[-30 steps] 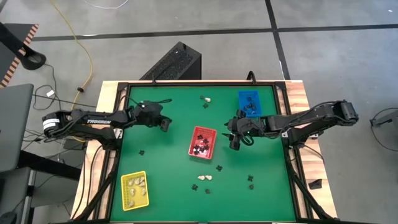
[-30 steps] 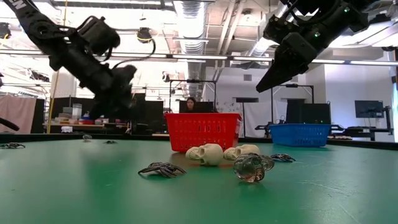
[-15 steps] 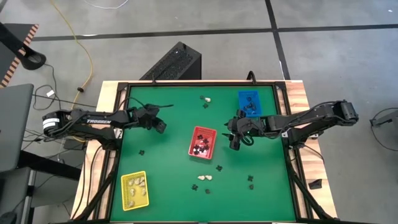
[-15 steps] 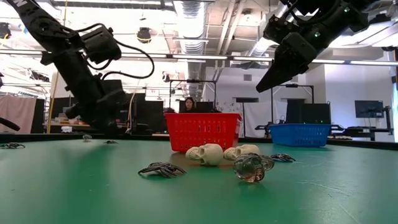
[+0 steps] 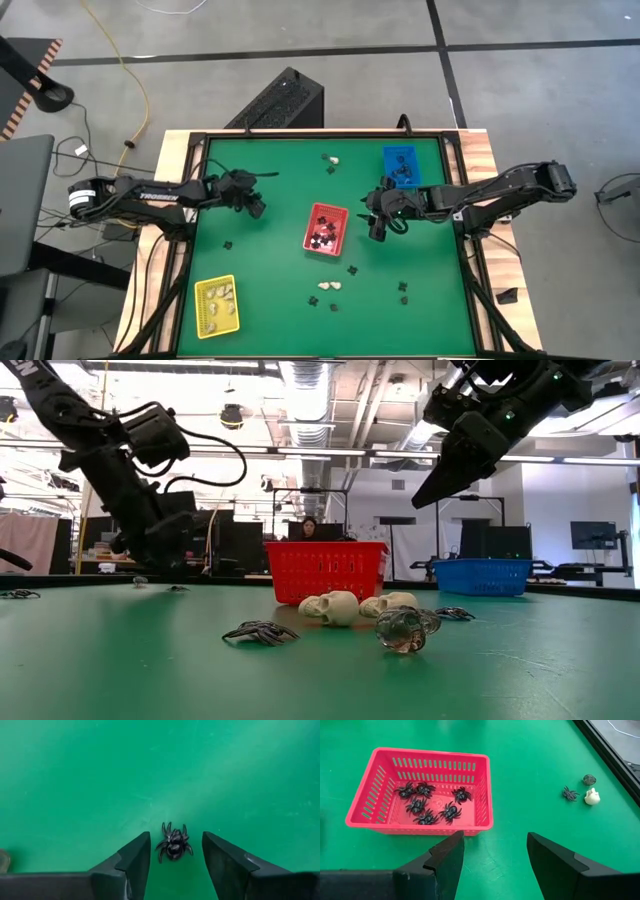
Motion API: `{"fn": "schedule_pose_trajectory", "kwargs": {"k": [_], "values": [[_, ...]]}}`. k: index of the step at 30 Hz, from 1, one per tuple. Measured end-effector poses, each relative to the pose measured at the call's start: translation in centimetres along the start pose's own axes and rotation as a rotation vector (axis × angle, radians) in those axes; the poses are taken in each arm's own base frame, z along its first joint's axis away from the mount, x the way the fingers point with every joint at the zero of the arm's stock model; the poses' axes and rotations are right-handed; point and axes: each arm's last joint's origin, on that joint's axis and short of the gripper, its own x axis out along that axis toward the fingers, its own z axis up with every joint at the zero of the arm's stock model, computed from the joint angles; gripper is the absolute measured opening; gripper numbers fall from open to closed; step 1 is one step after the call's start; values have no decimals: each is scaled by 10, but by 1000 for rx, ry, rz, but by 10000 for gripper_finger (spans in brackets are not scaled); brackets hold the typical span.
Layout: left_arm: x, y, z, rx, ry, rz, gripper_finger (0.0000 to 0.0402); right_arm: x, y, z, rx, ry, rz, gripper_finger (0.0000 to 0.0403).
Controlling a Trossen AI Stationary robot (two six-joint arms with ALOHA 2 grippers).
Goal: Sort Halloween decoration
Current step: Put the black spider toy into the red bin
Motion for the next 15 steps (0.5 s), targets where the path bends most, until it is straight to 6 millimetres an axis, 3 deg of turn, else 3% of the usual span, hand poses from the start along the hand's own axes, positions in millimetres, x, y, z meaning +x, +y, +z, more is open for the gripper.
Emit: {"fn": "schedule_pose_trajectory", "kwargs": {"k": [15], "values": [[16, 2, -14, 24, 14, 19, 169, 0, 0, 1, 3, -6, 1, 248]]}}
